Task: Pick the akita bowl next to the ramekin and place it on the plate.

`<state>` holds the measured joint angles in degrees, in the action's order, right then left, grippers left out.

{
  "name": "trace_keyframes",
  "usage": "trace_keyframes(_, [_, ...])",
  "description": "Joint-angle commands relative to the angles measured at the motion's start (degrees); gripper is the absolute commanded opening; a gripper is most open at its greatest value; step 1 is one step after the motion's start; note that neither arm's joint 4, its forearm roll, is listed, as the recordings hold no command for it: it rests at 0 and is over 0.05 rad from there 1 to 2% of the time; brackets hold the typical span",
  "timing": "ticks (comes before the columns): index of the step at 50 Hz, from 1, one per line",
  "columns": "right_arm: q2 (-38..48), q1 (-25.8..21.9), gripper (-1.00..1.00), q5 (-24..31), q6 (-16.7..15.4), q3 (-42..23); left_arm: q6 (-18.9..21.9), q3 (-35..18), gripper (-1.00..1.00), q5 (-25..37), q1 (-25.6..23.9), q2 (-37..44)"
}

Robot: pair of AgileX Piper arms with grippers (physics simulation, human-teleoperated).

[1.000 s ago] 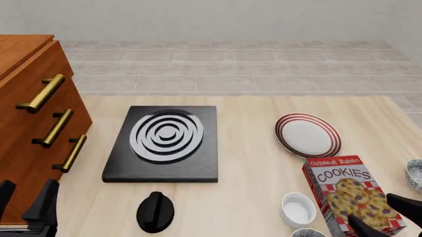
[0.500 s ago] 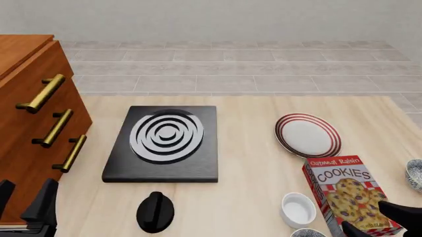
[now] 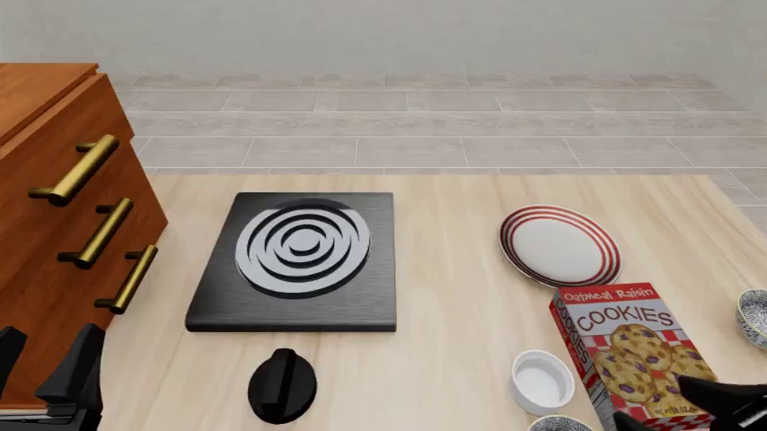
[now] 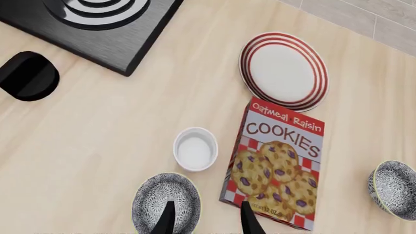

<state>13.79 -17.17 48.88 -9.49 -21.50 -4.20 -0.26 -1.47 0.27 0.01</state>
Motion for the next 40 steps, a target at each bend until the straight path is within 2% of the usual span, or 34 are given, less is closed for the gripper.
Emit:
trace_keyframes(1, [1.2,0.1,1.0,-0.7,0.6,1.5,-0.6,0.0,1.0,0.0,0.0,0.0])
trace_keyframes(13, [3.1,0.1,1.0,-1.9,0.7,2.6,-0.5,0.0,1.0,0.1,-0.1,0.0])
trace_keyframes(15, [3.1,0.3,1.0,-2.2,-0.1,3.4,-0.5,0.1,1.0,0.2,-0.2,0.0])
trace_keyframes(40, [6.4,1.6,1.0,-3.3,-1.3,4.1,-0.6,0.1,1.0,0.3,-0.2,0.0])
